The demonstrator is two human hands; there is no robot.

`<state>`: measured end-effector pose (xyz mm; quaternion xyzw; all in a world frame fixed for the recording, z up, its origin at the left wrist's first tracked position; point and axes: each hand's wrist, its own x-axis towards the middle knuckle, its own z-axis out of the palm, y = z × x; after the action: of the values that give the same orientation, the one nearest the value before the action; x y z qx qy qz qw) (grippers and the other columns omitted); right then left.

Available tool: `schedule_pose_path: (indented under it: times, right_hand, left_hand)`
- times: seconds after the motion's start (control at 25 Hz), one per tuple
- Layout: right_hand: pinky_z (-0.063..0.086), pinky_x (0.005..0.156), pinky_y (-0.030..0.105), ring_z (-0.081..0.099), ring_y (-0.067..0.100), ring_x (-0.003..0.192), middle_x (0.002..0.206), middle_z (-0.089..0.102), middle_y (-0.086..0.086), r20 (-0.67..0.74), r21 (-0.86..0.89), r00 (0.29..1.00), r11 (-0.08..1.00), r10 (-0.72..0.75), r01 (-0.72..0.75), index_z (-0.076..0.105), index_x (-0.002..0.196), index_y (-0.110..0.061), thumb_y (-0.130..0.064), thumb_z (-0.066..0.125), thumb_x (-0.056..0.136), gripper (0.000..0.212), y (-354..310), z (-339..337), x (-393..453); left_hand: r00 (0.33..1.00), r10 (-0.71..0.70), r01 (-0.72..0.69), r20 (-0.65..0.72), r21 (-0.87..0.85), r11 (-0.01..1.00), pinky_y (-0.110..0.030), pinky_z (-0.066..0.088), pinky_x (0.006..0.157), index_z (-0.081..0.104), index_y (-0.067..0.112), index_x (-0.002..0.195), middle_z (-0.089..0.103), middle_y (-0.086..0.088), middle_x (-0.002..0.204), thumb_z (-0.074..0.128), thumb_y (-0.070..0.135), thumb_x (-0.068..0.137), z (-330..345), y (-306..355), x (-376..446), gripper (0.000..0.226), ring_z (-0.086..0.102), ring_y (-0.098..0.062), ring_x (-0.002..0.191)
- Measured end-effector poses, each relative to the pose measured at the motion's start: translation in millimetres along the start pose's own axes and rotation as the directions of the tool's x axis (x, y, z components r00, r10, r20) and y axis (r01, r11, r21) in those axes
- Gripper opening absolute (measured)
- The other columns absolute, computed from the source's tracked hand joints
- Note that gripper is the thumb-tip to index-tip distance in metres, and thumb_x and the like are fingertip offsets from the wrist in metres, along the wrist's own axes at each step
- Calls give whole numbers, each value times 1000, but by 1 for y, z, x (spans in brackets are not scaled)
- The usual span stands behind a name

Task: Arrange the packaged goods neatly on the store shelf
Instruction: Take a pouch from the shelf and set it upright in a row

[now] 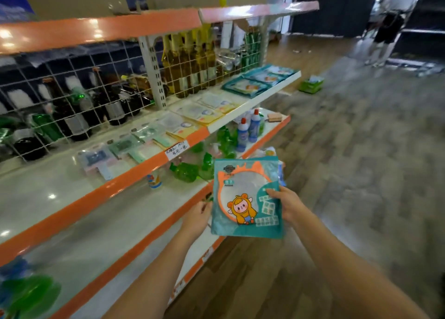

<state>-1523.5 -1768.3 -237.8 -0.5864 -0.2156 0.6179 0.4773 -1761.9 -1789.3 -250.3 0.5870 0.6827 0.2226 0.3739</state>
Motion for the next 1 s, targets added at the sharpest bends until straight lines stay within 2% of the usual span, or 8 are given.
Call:
schedule_pose_path:
  times: [0.12, 0.2, 0.28, 0.44, 0.64, 0.76, 0.84, 1.0]
  right_hand:
    - [53, 67, 40, 63, 27, 72, 82, 65, 13, -85, 59, 995, 997, -49, 54, 58, 93, -2, 2, 58, 87, 7, -22, -21, 12]
    - [54, 60, 36, 62, 25, 67, 77, 65, 12, -168, 101, 983, 991, -73, 90, 58, 87, -4, 3, 57, 88, 6, -33, -35, 19]
    - [54, 56, 33, 62, 23, 63, 76, 65, 11, -235, 132, 968, 984, -90, 123, 58, 87, -3, 3, 57, 88, 6, -44, -47, 26]
    - [54, 55, 33, 64, 21, 61, 78, 64, 12, -337, 183, 934, 965, -118, 188, 58, 92, -1, 4, 55, 88, 7, -61, -72, 36]
    - [54, 47, 27, 65, 16, 47, 64, 66, 8, -471, 250, 877, 940, -93, 233, 58, 88, -3, 5, 54, 89, 9, -59, -109, 39]
    - [54, 46, 25, 64, 15, 47, 70, 65, 9, -520, 271, 852, 936, -56, 227, 57, 88, -3, 4, 55, 89, 7, -61, -137, 42]
    - [54, 48, 26, 64, 15, 48, 77, 62, 10, -536, 273, 842, 933, -54, 233, 57, 88, -3, 3, 55, 89, 6, -71, -159, 48]
    - [53, 51, 29, 63, 18, 53, 73, 64, 9, -551, 257, 832, 937, -59, 237, 58, 88, -3, 3, 55, 89, 7, -101, -202, 72]
  left_hand:
    - [991, 101, -98, 91, -31, 995, -28, 39, 88, 55, 15, 125, 56, 4, 121, 36, 38, 101, 9, 29, 38, 38, 53, -18, 113]
    - [978, 154, -153, 141, -18, 988, -28, 37, 81, 60, 21, 106, 56, 8, 101, 37, 36, 101, 16, 49, 64, 27, 54, -14, 95]
    - [959, 210, -221, 190, 34, 975, -32, 38, 77, 56, 22, 89, 59, 1, 90, 37, 35, 101, 24, 69, 91, 26, 54, -17, 85]
    - [914, 302, -333, 271, 75, 940, -32, 41, 82, 60, 11, 116, 62, -12, 117, 37, 36, 101, 44, 106, 140, 37, 56, -27, 108]
    - [827, 354, -415, 437, 50, 908, -28, 36, 76, 58, 9, 117, 61, -12, 115, 36, 33, 102, 89, 140, 165, 36, 54, -21, 98]
    - [771, 382, -462, 509, 35, 886, -25, 35, 76, 58, 15, 107, 58, -4, 103, 37, 33, 101, 123, 158, 177, 29, 52, -14, 95]
    - [757, 396, -484, 520, 39, 874, -26, 37, 77, 61, 13, 107, 59, -3, 102, 37, 35, 101, 145, 176, 187, 33, 51, -13, 93]
    - [757, 370, -449, 539, 18, 893, -30, 43, 87, 60, 21, 109, 61, 4, 108, 37, 46, 98, 184, 212, 211, 36, 55, -17, 103]
